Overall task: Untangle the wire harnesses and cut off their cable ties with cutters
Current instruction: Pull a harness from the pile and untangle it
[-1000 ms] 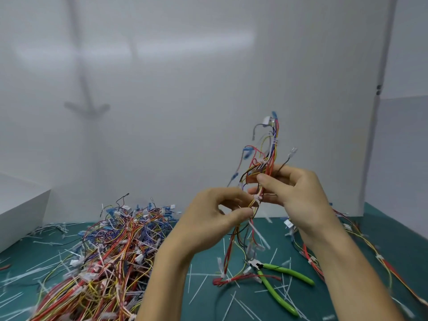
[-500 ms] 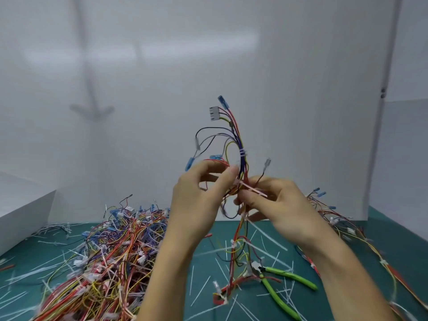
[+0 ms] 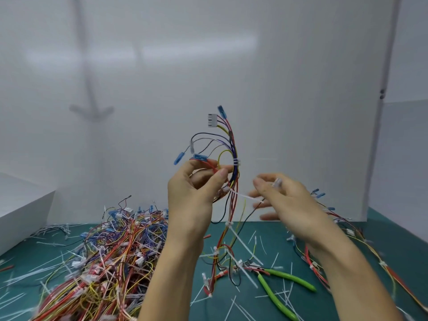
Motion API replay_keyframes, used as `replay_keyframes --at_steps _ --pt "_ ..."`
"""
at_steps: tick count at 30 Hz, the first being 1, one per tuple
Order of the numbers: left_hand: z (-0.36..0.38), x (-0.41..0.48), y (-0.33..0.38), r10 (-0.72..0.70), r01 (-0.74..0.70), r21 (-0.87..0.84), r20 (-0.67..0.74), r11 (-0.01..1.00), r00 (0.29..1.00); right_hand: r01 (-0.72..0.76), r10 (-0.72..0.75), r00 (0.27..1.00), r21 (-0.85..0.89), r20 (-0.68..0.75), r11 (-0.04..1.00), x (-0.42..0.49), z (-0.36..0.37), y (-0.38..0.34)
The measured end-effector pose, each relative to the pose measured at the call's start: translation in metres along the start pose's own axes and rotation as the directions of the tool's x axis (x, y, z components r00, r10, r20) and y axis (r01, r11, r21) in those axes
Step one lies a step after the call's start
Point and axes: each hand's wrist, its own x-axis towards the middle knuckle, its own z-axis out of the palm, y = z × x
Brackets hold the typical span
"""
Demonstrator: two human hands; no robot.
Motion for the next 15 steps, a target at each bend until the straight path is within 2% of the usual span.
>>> replay_keyframes --at_steps 2,5,9,12,15 --pt "0.000 0.000 0.000 0.010 -0.010 0.008 -0.011 1.000 1.000 0.046 -0.058 0.989 -0.088 -0.137 0.995 0.001 -0.004 0.001" --pt "0.002 -0.002 -0.001 0.024 -0.024 0.030 -0.027 0.999 0.999 0.163 -0.180 0.961 -0.098 -0.208 0.982 0.000 -0.005 -0.003" --pt "0.006 -0.004 -0.003 0.050 -0.049 0.039 -0.023 0.998 0.998 0.266 -0.282 0.950 -0.125 -0.133 0.956 -0.005 0.000 -0.010" --pt "0.010 -0.006 -0.005 0.060 -0.060 0.040 0.002 0.997 0.998 0.242 -0.245 0.969 -0.075 -0.029 0.967 -0.007 0.007 -0.012" --pt "0.012 -0.007 -0.005 0.051 -0.052 0.037 0.030 0.998 0.998 0.241 -0.243 0.969 -0.040 -0.040 0.970 -0.007 0.010 -0.011"
